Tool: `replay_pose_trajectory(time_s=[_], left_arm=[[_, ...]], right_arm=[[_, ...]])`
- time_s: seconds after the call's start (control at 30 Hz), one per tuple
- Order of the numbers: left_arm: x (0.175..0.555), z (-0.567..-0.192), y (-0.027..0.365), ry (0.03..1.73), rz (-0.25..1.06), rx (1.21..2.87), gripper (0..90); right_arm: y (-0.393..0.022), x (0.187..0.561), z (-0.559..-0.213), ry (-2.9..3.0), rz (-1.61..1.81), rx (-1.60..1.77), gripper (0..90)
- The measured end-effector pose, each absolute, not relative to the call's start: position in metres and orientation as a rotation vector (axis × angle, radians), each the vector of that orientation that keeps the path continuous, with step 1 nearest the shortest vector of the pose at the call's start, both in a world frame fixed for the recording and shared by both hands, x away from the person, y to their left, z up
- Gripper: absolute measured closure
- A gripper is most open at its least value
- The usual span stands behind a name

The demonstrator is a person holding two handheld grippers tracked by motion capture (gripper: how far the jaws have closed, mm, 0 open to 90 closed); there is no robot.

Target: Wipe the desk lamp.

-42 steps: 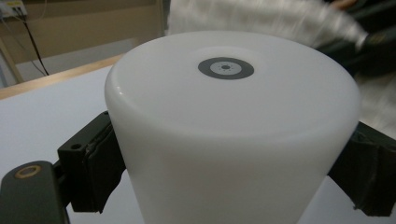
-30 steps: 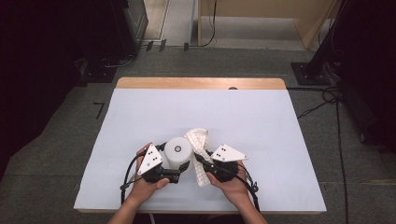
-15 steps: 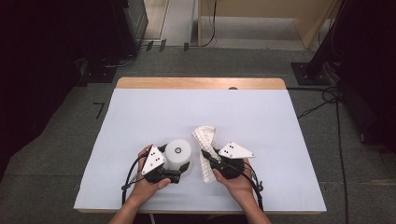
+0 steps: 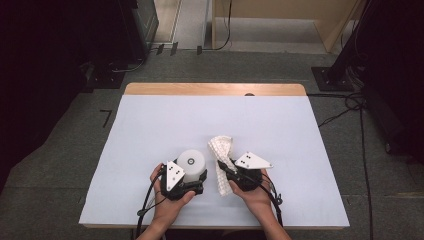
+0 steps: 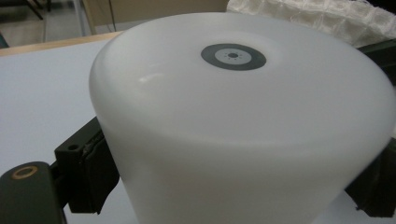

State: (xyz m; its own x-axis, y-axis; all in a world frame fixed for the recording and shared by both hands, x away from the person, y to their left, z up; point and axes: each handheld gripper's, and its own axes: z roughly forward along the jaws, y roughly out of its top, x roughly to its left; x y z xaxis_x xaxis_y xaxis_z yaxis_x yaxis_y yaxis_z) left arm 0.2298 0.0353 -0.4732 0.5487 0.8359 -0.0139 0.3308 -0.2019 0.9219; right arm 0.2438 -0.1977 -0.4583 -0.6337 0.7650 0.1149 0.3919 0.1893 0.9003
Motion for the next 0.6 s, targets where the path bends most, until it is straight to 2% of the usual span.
replay_pose_trajectory(time_s=[0.17,0.33,0.4,0.6], left_arm=[[0.236,-0.471,0.048,0.900,0.550,1.781,8.5],[0.242,-0.457,0.070,0.710,0.402,1.740,8.5],[0.241,-0.453,0.074,0.656,0.389,1.737,8.5],[0.241,-0.451,0.076,0.641,0.378,1.734,8.6]], right_arm=[[-0.195,0.243,-0.459,2.117,1.428,1.078,75.4],[-0.193,0.243,-0.460,2.124,1.429,1.073,75.4],[-0.191,0.243,-0.461,2.131,1.430,1.073,75.4],[-0.178,0.240,-0.468,2.196,1.425,1.057,75.3]])
